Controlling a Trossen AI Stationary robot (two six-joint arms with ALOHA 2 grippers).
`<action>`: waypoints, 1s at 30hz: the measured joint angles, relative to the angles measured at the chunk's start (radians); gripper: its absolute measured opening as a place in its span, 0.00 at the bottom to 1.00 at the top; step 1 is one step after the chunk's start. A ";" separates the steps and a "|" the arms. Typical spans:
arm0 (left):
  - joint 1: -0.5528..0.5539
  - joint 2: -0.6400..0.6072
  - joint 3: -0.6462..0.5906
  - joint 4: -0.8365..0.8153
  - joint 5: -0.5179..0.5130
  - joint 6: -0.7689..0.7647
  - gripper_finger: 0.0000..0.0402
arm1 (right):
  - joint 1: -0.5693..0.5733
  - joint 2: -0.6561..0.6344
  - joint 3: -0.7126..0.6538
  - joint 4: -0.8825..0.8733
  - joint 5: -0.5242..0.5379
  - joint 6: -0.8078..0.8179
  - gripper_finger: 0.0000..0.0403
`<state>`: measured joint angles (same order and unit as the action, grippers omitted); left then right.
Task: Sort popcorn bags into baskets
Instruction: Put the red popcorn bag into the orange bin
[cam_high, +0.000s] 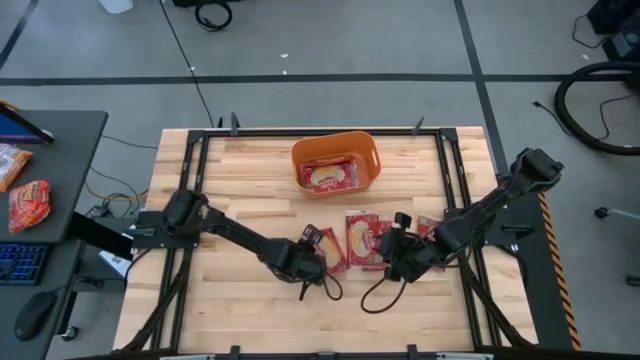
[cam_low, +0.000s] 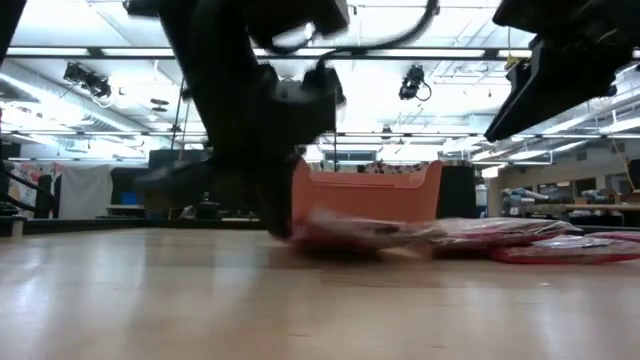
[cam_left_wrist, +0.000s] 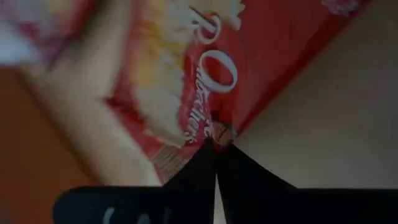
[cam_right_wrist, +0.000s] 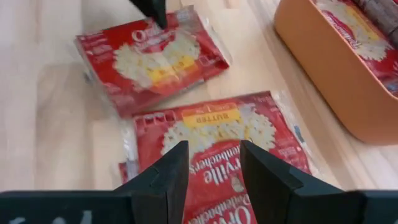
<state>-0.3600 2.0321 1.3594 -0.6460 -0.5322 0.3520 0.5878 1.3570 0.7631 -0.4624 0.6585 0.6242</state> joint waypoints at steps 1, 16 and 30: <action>0.003 -0.019 0.010 -0.022 -0.023 -0.003 0.02 | 0.005 -0.012 0.000 -0.023 0.008 0.019 0.37; 0.296 -0.183 0.141 -0.108 -0.174 -0.252 0.01 | 0.078 -0.078 0.000 -0.073 0.112 0.092 0.37; 0.600 -0.180 0.146 -0.016 0.107 -0.284 0.06 | 0.081 -0.067 0.000 -0.076 0.134 0.091 0.37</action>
<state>0.2401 1.8523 1.5055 -0.6625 -0.4248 0.0676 0.6686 1.2896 0.7631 -0.5388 0.7928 0.7155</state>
